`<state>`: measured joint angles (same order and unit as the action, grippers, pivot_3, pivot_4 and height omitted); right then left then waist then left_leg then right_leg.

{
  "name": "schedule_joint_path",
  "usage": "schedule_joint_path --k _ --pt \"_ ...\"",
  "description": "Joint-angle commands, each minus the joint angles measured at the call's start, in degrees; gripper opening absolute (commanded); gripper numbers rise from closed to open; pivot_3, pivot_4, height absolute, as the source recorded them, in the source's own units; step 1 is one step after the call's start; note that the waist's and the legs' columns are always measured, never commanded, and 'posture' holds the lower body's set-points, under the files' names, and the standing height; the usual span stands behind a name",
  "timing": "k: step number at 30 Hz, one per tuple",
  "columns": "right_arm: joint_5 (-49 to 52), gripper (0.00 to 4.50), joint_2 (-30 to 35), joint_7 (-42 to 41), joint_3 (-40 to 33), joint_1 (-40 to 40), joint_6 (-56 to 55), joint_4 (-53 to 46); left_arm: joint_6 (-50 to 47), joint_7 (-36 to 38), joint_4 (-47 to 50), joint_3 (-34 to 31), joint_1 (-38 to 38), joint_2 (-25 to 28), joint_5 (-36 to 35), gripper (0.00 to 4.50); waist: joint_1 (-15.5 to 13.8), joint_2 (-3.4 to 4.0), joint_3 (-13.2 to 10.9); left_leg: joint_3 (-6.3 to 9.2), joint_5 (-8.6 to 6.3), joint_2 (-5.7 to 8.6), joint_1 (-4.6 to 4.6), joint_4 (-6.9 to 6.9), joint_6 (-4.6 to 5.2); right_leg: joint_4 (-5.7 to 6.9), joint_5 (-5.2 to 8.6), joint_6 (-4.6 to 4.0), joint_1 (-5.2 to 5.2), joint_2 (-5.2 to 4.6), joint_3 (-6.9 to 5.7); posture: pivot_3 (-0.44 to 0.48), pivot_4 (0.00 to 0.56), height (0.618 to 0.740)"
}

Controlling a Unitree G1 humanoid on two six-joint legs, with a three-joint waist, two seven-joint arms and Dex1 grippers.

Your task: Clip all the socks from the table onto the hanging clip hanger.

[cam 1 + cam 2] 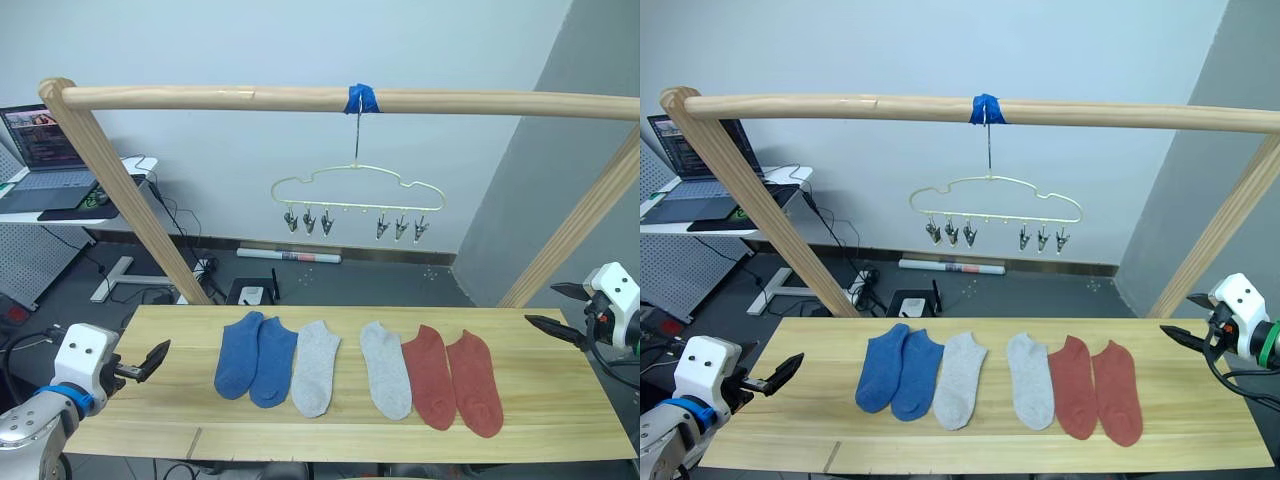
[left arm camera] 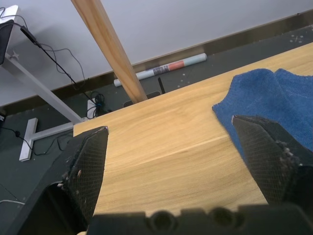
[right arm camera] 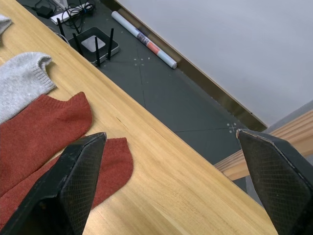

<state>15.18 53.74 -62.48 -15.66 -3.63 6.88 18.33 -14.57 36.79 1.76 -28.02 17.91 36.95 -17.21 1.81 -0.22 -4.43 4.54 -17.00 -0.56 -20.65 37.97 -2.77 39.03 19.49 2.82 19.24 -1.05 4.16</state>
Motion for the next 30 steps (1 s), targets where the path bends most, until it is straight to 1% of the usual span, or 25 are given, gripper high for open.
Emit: schedule_joint_path --k 1,3,7,13,17,21,30 --pt "0.70 4.50 1.00 -0.62 -1.04 -0.30 -0.37 -2.09 0.03 -0.30 1.86 -1.48 -0.29 0.61 -0.78 4.47 -0.02 -0.01 0.01 0.00 0.00 0.00 0.00 0.00 0.00 0.00 0.00 0.00 0.00 0.00 0.00 0.011 0.028 0.740" --pt "0.68 4.50 0.56 -0.52 -0.54 -0.37 -0.28 -2.43 0.58 -0.83 2.32 -1.71 -0.29 0.37 -0.42 4.47 -0.03 -0.01 0.01 0.01 0.00 0.00 0.00 0.00 0.00 0.00 0.00 0.00 -0.01 0.00 0.00 0.011 0.028 0.740" --pt "0.74 4.50 -0.66 0.08 -0.25 0.59 -0.33 -3.41 4.39 0.36 1.39 -2.81 -0.80 0.41 -0.99 4.47 -0.11 -0.09 0.11 0.02 0.00 0.00 0.00 0.00 0.00 0.00 0.00 0.00 -0.01 0.00 -0.01 0.034 0.021 0.740" --pt "0.52 4.50 -0.94 0.37 -0.03 0.59 -0.13 -3.55 6.95 0.87 1.44 -2.08 -0.66 0.58 -0.71 4.47 -0.14 -0.08 0.15 0.01 0.00 0.02 0.01 0.00 0.00 0.00 0.00 0.00 -0.02 0.00 0.00 0.032 0.021 0.740" --pt "0.65 4.50 -0.89 0.60 -0.18 1.02 -0.06 -3.94 6.92 2.70 1.51 -2.29 -1.36 0.29 -3.11 4.47 -0.15 -0.09 0.16 0.02 0.00 0.01 0.01 0.00 0.00 0.00 0.00 0.00 -0.02 0.00 -0.01 0.024 0.024 0.740" --pt "0.68 4.50 -0.94 0.97 -0.52 2.19 -0.05 -4.62 8.10 1.92 1.11 -1.43 -2.12 0.59 -1.52 4.47 -0.16 -0.12 0.18 0.03 0.00 0.01 0.00 0.00 0.00 0.00 0.00 0.00 -0.03 0.00 -0.02 0.019 0.024 0.740" --pt "0.84 4.50 -0.74 1.43 -0.53 3.37 0.64 -5.63 6.85 1.85 2.36 0.28 -3.15 -0.05 -1.54 4.47 -0.13 -0.11 0.22 0.01 0.00 0.01 0.05 0.00 0.00 0.01 0.00 0.00 -0.05 0.01 -0.01 0.017 0.029 0.740"
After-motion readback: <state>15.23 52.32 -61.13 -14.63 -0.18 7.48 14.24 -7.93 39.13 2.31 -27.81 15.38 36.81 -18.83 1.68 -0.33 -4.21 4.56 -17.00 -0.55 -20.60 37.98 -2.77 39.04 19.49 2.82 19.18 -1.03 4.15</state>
